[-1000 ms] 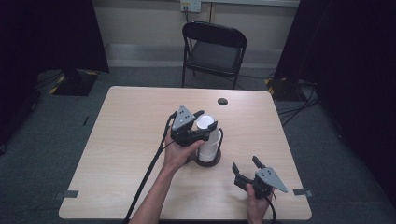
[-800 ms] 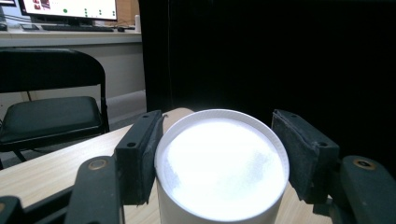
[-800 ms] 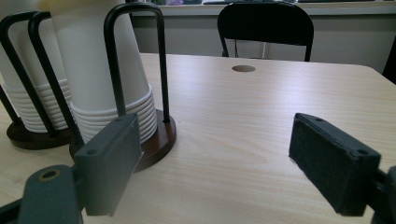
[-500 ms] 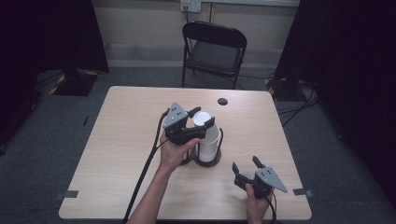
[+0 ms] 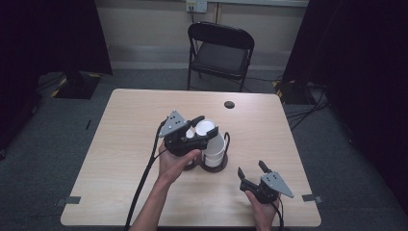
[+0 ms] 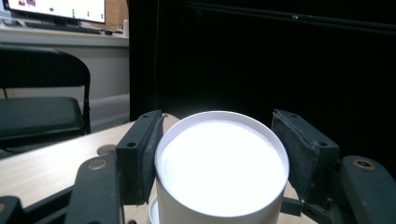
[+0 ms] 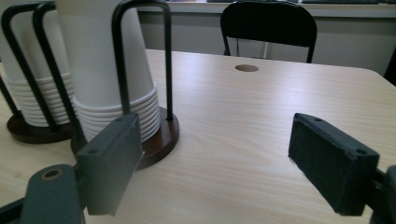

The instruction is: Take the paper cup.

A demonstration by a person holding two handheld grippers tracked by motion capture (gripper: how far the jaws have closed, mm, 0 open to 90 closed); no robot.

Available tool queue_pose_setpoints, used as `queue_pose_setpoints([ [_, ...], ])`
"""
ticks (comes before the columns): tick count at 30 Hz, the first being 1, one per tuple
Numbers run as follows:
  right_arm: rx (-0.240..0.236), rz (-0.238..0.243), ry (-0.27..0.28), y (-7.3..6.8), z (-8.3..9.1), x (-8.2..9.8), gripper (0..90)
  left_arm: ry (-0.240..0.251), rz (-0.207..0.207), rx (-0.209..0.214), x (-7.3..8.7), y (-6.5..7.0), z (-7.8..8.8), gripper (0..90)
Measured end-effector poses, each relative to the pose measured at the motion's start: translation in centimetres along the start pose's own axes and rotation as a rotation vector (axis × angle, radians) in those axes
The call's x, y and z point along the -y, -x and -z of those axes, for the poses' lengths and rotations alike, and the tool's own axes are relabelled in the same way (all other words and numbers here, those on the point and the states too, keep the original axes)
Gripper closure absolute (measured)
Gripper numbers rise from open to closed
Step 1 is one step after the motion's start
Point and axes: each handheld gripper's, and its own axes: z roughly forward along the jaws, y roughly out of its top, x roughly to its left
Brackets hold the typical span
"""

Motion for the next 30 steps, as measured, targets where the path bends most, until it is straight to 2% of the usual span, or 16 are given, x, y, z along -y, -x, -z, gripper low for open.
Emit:
queue_pose_setpoints([
  [3,-0.006,0.005,0.002,-0.2,0.0,-0.1,17.7,-0.006,0.016,0.005,0.4,0.0,0.4,35.7],
  [4,-0.032,0.005,0.012,-0.7,0.2,-0.3,19.3,-0.007,0.03,0.011,0.8,0.1,0.9,35.7],
  [5,-0.032,0.005,0.012,-0.7,0.2,-0.3,19.3,-0.007,0.03,0.011,0.8,0.1,0.9,35.7],
  [10,-0.166,0.045,0.066,-2.9,0.8,-1.7,28.8,-0.018,0.084,0.039,1.9,0.4,1.7,35.7],
  [13,-0.215,0.066,0.102,-3.9,1.0,-2.0,35.1,-0.017,0.102,0.042,2.4,0.5,2.1,35.7],
  [14,-0.236,0.072,0.108,-4.2,1.0,-2.1,36.6,-0.023,0.131,0.063,2.9,0.7,2.4,35.7],
  [15,-0.236,0.072,0.108,-4.2,1.0,-2.1,36.6,-0.023,0.131,0.063,2.9,0.7,2.4,35.7],
  [16,-0.266,0.087,0.125,-4.8,1.0,-2.2,40.5,-0.027,0.134,0.064,3.3,0.8,2.6,35.7],
  [21,-0.34,0.119,0.15,-5.6,1.0,-2.4,51.0,-0.038,0.194,0.098,4.3,1.0,3.4,35.7],
  [25,-0.372,0.143,0.168,-5.8,1.0,-2.6,56.4,-0.037,0.22,0.099,4.9,1.0,3.9,35.7],
  [26,-0.398,0.16,0.185,-6.1,1.2,-2.8,59.4,-0.035,0.262,0.122,5.2,0.9,4.2,35.7],
  [28,-0.407,0.189,0.201,-6.3,1.2,-2.9,61.6,-0.032,0.29,0.137,5.6,0.9,4.5,35.7],
  [29,-0.407,0.189,0.201,-6.3,1.2,-2.9,61.6,-0.032,0.29,0.137,5.6,0.9,4.5,35.7],
  [30,-0.421,0.212,0.207,-6.6,1.2,-2.9,62.0,-0.03,0.299,0.148,5.8,1.0,4.7,35.7],
])
